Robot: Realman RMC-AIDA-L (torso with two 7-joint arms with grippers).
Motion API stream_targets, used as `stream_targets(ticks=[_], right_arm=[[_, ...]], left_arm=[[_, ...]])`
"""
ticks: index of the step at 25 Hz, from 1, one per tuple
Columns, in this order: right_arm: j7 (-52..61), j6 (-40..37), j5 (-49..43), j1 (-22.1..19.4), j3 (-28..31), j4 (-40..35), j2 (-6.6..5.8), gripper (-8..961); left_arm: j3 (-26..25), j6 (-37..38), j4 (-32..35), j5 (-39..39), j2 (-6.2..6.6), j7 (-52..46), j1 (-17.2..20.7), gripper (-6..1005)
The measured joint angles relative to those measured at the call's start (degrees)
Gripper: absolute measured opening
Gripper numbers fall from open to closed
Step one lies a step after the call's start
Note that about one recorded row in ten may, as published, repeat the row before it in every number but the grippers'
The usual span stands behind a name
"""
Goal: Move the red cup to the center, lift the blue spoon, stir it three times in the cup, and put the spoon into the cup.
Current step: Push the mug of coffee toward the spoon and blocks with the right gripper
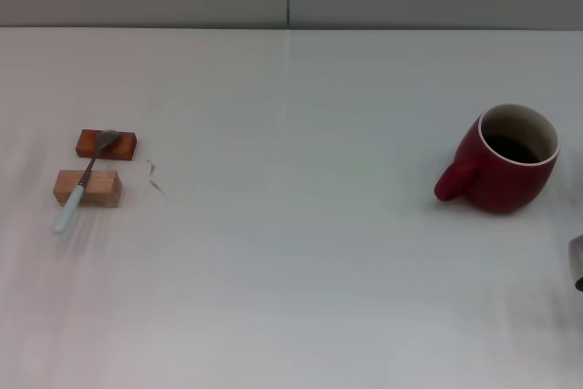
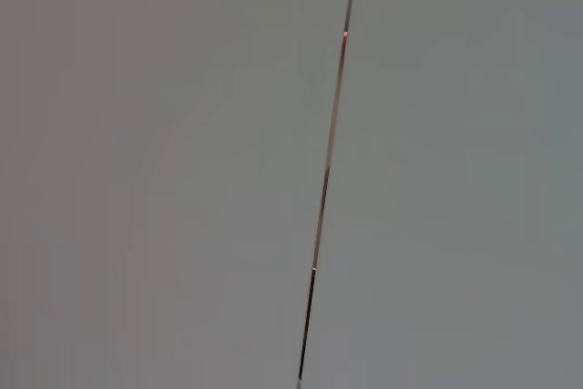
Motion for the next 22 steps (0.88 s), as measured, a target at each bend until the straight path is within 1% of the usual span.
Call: stream_targets(ticks=[3,9,11,12,22], right_arm=[[-0.01,2.5,0.02,1.07,0.78,-0.09,-0.02,31],[-0.76,5.04,-0.44,2.52,-0.17,-0.07,-0.13,32],[-1.23,5.9,-0.59,2.73,-1.29,0.16,-0.14,32],[-1.35,6.74,-0.64,2.94,-2.76,0.3,-0.14,33],[-1.45,8.4,-0.7,3.38,-6.31,1.25,-0.05,32]], left_arm=[[-0.02,0.36,-0.08,0.0,0.0,-0.02,0.03,847],[-0.02,1.2,-0.21,0.01,0.0,-0.04,0.21,847],[-0.03,1.34,-0.21,0.01,0.0,-0.04,0.27,847],[-0.08,1.38,-0.21,0.0,0.0,-0.05,0.31,847],[-0.1,1.38,0.0,-0.06,0.09,-0.05,0.1,841]])
